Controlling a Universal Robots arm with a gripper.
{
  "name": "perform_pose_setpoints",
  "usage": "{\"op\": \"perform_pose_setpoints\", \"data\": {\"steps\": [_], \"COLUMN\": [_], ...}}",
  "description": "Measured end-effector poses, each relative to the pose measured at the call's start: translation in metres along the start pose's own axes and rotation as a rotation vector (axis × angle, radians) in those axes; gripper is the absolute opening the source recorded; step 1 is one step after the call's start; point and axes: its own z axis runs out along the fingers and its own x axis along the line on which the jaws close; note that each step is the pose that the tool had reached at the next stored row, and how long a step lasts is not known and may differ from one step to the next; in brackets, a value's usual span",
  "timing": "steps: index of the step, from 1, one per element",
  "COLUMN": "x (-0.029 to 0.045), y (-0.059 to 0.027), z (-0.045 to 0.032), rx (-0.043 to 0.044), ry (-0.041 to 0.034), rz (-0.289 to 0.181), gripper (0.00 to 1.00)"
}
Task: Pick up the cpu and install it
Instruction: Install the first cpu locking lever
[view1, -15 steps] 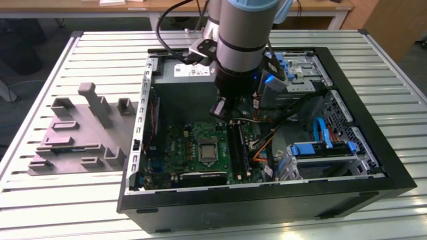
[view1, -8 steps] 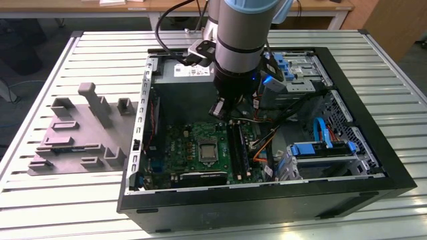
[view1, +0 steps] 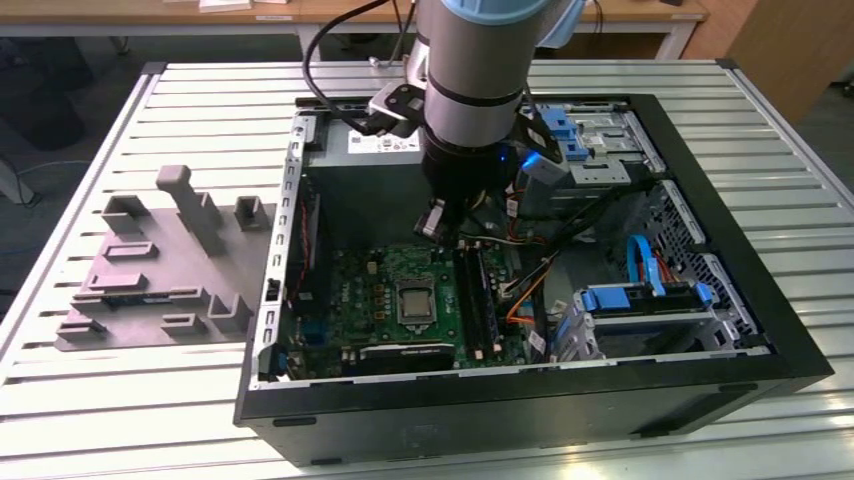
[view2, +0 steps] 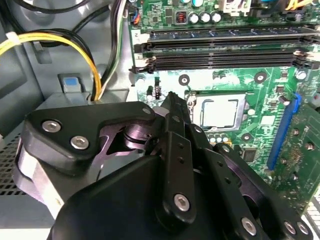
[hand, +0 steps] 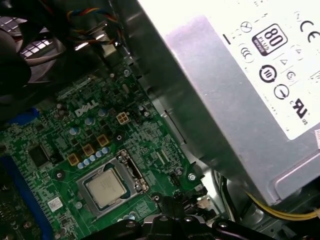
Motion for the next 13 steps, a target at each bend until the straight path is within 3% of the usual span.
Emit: {"op": "perform_pose_setpoints", "data": {"steps": [13], "x": [0.0029], "y": [-0.0017], "z": [0.0], "rx": [0.0], "ry": [0.0009], "rz": [-0.02], "gripper": [0.11]}}
